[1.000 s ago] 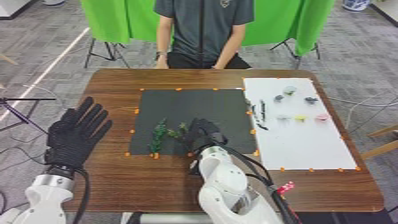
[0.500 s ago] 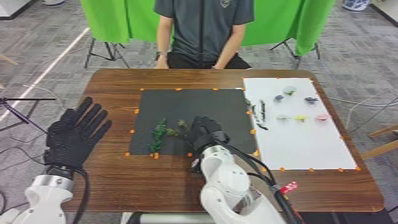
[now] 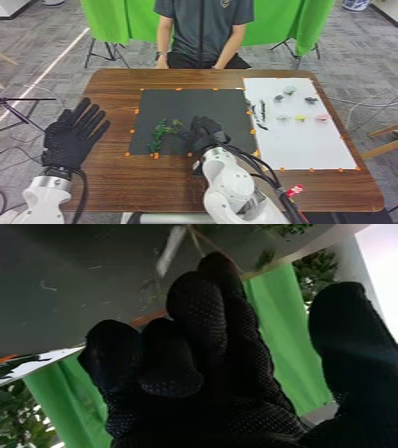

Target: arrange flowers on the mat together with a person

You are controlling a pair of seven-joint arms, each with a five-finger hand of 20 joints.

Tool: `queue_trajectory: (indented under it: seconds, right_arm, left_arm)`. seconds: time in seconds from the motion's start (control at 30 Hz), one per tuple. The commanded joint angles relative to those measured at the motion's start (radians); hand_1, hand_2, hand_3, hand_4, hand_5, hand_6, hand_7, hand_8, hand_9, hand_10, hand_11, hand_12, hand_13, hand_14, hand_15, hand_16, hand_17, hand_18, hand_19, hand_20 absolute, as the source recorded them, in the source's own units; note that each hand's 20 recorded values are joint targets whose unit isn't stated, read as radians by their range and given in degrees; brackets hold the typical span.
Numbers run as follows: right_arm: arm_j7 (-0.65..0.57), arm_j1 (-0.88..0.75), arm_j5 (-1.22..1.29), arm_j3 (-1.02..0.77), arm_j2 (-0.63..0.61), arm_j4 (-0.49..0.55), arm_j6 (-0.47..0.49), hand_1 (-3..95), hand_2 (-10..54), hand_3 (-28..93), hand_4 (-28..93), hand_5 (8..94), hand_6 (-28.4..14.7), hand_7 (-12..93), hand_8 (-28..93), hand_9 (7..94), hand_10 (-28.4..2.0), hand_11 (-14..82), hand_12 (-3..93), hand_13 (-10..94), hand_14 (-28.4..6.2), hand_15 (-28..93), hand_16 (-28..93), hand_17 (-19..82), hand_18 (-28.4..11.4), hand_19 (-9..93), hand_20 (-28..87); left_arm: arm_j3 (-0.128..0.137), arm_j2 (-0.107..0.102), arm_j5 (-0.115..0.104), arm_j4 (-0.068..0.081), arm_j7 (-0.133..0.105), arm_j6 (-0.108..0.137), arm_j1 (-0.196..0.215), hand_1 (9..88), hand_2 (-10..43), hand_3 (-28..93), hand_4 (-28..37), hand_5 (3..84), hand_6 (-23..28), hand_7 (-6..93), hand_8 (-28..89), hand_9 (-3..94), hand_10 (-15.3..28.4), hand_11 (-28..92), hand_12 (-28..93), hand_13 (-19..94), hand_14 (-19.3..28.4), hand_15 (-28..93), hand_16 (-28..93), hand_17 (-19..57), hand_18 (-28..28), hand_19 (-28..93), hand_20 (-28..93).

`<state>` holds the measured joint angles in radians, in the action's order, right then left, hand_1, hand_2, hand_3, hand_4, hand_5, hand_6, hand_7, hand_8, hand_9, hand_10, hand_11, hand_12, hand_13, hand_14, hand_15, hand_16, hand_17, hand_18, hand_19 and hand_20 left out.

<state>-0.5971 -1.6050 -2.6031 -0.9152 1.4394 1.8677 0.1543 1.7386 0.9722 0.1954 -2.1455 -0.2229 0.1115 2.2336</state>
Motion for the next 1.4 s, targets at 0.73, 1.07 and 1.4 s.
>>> queue_trajectory:
  seconds: [0.73,1.07,1.4]
  right_arm:
    - [-0.047,-0.02,0.107,-0.016,-0.007,0.079,0.2,23.6,13.6,66,-16,77.0,-8.6,10,-10,77.4,-19.6,51.0,39.1,69,-19.2,82,52,50,-28.1,93,49]
    - [-0.035,-0.023,0.113,-0.024,-0.018,0.083,0.175,23.9,14.2,66,-16,79.5,-7.0,13,-10,78.2,-19.2,50.9,39.3,69,-19.0,82,53,51,-28.0,93,49]
    - [-0.035,-0.023,0.109,-0.023,-0.025,0.093,0.13,23.5,15.3,68,-16,78.2,-7.8,11,-11,78.3,-19.3,50.5,39.4,69,-18.9,82,52,51,-28.1,93,49]
  left_arm:
    - [0.01,0.016,-0.017,0.008,0.016,-0.012,0.009,29.2,13.3,73,-25.3,38.3,5.7,4.9,-7,31.1,11.9,8,8,23,10.3,7,-2,-3.5,11.9,19,11]
    - [0.013,0.018,-0.023,0.003,0.014,0.011,0.012,29.1,13.3,73,-25.5,38.7,6.0,5.0,-7,31.2,12.1,8,8,23,10.5,7,-1,-3.6,11.9,19,11]
    - [0.014,0.022,-0.054,0.006,0.008,-0.001,0.012,29.1,13.3,73,-25.4,39.0,6.2,4.9,-7,31.3,12.1,8,8,23,10.5,8,-2,-3.6,11.9,19,11]
